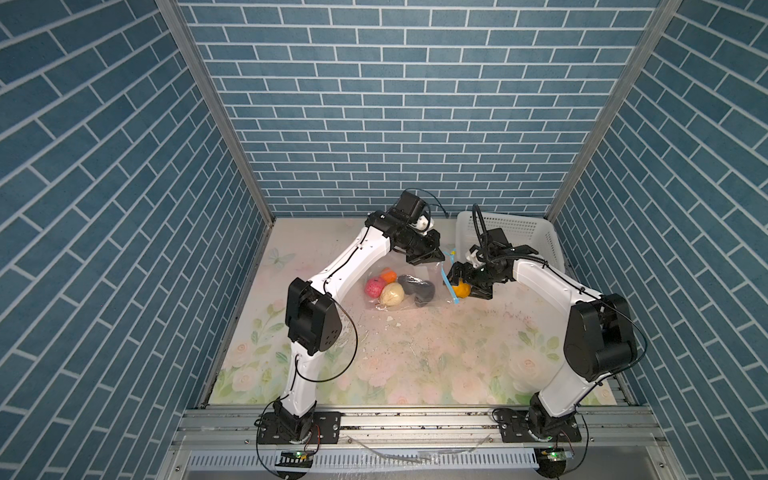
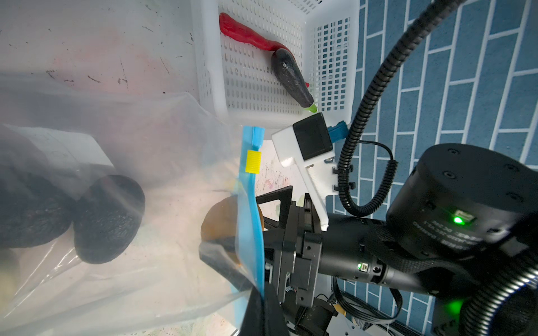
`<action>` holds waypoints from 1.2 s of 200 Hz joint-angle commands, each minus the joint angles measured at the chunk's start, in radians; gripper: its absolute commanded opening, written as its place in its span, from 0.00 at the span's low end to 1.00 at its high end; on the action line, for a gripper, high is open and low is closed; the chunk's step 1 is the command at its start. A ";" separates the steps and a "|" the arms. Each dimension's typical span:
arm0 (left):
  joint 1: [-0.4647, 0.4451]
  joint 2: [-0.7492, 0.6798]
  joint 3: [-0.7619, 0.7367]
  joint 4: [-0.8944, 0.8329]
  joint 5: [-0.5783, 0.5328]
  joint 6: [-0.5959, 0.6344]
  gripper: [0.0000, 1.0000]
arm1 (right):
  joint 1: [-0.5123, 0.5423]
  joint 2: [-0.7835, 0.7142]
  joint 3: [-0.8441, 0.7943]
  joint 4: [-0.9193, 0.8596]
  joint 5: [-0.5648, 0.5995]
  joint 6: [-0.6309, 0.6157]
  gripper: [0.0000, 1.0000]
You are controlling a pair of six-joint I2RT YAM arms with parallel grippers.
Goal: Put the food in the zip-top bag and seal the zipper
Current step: 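Lower the yellow-orange fruit into the bag and open right gripper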
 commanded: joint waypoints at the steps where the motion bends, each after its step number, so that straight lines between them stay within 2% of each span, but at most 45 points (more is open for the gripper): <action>1: -0.004 -0.038 -0.015 0.012 0.002 0.010 0.00 | 0.009 0.017 0.054 -0.040 0.021 -0.021 0.98; 240: -0.004 -0.046 -0.030 0.019 0.002 0.012 0.00 | 0.056 0.065 0.155 -0.141 0.109 -0.074 0.98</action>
